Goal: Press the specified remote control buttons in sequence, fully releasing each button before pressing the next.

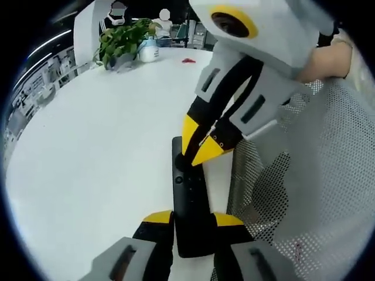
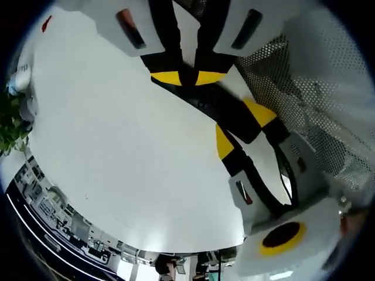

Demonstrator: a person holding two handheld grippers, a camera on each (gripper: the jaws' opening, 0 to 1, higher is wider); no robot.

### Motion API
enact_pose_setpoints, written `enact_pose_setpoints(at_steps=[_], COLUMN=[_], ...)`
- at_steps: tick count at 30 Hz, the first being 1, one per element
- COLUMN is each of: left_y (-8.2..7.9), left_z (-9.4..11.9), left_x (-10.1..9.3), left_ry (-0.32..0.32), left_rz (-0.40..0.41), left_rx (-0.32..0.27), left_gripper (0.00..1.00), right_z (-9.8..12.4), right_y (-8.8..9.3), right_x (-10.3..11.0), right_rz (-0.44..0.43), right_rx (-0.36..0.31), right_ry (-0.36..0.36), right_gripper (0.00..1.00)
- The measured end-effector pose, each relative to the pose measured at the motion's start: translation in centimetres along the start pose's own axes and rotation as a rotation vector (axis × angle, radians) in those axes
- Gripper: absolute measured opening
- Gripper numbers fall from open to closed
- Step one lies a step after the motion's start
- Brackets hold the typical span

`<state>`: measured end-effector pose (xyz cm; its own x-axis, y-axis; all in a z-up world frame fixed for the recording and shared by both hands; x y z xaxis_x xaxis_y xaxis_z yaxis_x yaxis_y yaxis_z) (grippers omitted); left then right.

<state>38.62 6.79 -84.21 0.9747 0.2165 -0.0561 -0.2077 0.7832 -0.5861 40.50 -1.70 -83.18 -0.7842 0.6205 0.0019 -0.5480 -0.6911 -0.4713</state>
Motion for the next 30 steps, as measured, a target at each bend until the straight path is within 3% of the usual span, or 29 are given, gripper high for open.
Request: enact_pose_setpoints(at_steps=[7,12,19,26,30], left_y=[-0.05,-0.08,-0.05,-0.14,-0.13], left_z=[0.02,0.0,0.03,-0.05,-0.02], left_x=[0.03,-0.02,-0.04,-0.02,-0.03], left_ry=[0.005,0.002,0.0,0.0,0.0], left_rz=[-0.003,-0.007,-0.011,-0.015,-0.015], left_rx=[-0.003,0.006,0.004,0.019,0.018], left_gripper=[0.24,0.24,0.24,0.24,0.24], right_z=[-0.07,-0.1,-0.05,-0.01,-0.04], right_y=[0.06,-0.11,-0.05,-0.05,-0.15], right_x=[-0.1,0.24,-0.16,-0.25,-0.06], right_rz=[-0.026,0.113,0.049,0.038,0.08], right_rx=[-0.006,0.014,0.004,0.004,0.022], right_ry=[-0.014,0.014,-0.027,-0.076,-0.078], right_gripper=[0.04,0.04,0.04,0.05,0.05])
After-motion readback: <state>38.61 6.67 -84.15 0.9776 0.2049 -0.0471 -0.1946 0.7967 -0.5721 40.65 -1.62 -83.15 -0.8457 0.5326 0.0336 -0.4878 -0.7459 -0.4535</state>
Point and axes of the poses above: the point that each gripper's makers call its tool centre point, and the gripper's own axes: z roughly backward along the fingers, x roughly to its left, y roughly out of its underside, the point moved 4 cm from there along z, roughly backward along the fingers, and after that the axes turned 7 degrees about -z, right-handed, at the moved point
